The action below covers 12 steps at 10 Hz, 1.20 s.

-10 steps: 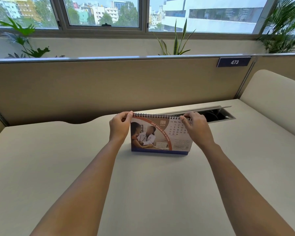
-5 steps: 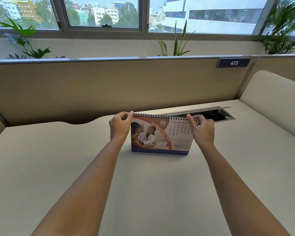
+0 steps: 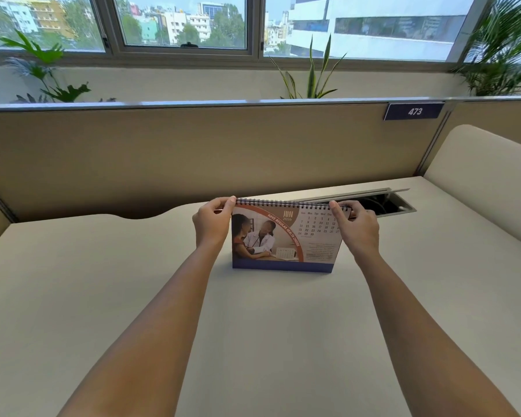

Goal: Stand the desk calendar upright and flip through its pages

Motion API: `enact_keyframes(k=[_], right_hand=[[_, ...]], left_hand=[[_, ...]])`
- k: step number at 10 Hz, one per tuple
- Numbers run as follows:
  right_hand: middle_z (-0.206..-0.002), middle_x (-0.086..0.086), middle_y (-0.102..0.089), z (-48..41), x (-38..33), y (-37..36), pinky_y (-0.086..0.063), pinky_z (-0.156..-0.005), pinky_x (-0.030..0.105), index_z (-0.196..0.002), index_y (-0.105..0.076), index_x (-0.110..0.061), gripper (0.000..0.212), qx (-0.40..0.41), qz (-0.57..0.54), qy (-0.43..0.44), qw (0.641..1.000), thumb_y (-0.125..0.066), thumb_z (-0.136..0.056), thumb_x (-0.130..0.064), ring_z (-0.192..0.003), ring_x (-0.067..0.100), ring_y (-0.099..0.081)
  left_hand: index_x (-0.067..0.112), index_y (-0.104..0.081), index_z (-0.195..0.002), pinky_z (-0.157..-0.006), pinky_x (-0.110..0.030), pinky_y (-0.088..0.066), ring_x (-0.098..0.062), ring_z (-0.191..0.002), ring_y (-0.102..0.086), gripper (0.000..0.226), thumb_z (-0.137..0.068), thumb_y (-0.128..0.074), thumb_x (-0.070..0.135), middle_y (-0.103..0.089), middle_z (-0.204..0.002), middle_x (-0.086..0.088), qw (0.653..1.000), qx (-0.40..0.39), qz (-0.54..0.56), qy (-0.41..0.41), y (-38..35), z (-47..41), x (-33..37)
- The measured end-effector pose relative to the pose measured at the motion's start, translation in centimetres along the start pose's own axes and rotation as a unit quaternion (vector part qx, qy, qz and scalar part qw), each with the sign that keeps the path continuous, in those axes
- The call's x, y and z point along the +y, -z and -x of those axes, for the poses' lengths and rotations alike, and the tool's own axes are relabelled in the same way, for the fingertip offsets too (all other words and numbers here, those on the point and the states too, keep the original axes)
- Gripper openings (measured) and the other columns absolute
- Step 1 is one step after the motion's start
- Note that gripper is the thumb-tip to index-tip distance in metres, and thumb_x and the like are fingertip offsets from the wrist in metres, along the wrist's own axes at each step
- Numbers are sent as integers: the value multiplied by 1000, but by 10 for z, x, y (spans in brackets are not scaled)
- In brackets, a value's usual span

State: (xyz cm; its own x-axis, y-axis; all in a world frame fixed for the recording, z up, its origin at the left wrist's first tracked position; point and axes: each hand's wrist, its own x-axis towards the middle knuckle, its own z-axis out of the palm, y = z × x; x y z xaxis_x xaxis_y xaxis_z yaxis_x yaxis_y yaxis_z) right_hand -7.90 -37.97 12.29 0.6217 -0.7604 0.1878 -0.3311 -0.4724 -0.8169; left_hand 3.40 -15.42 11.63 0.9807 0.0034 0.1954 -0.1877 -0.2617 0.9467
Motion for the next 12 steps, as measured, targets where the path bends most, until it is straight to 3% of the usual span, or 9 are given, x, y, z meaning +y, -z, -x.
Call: enact_keyframes(k=[2,3,5,6,9,10,11,12], right_hand=[[-124,14,-49,4,3,-1,-37,-77,27,-125,-53,-16,50,11,-23,5,1000,-54,-88,-50,-97,15,-41],[-123,14,-52,9,4,-4,-41,-76,26,-124,-50,-11,48,29,-53,3,998,-56,-90,-43,-99,15,-44],[-119,13,-57,17,8,-6,-51,-74,27,-119,-48,-9,37,50,-85,6,995,-56,-92,-33,-104,23,-57],[-120,12,-59,20,9,-6,-50,-75,27,-121,-47,-9,35,48,-76,17,996,-55,-93,-28,-107,24,-58],[-140,11,-51,27,16,-5,-47,-101,43,-143,-36,-10,53,-3,-19,32,999,-52,-94,-26,-128,28,-48],[-148,10,-42,30,16,-1,-42,-103,39,-148,-27,-10,62,-40,10,33,999,-53,-94,-26,-134,29,-41],[-153,8,-34,32,19,4,-35,-109,38,-149,-22,-11,67,-46,32,59,997,-54,-93,-28,-140,26,-32],[-150,8,-38,37,19,19,-32,-110,37,-146,-30,-12,62,-16,51,108,993,-55,-92,-29,-139,24,-33]], left_hand=[[8,-68,-107,-84,-36,-57,-25,-97,-66,28,-92,-55,28,-71,-103,-12,1000,-6,-4,-21,2,5,0],[7,-66,-112,-78,-27,-53,-26,-96,-67,27,-93,-53,21,-70,-107,-14,996,-3,-49,-75,4,10,0],[5,-58,-124,-93,-28,-47,-25,-109,-63,32,-94,-50,13,-66,-121,-15,991,-11,-79,-104,6,18,-1],[7,-53,-129,-93,-26,-47,-24,-111,-62,35,-95,-47,14,-65,-123,-14,990,-24,-92,-105,5,22,-2],[15,-32,-144,-94,-40,-51,-27,-117,-56,47,-99,-36,28,-60,-126,-16,978,-111,-151,-90,7,28,-8],[13,-23,-146,-108,-40,-40,-26,-133,-41,52,-99,-35,31,-45,-144,-13,962,-148,-205,-105,11,32,-6],[10,-15,-148,-119,-34,-14,-21,-146,-17,56,-100,-30,33,-23,-157,-9,928,-120,-302,-183,17,30,-8],[9,-6,-148,-120,-31,0,-19,-148,-4,57,-100,-25,34,-11,-160,-8,899,-79,-357,-241,28,28,-2]])
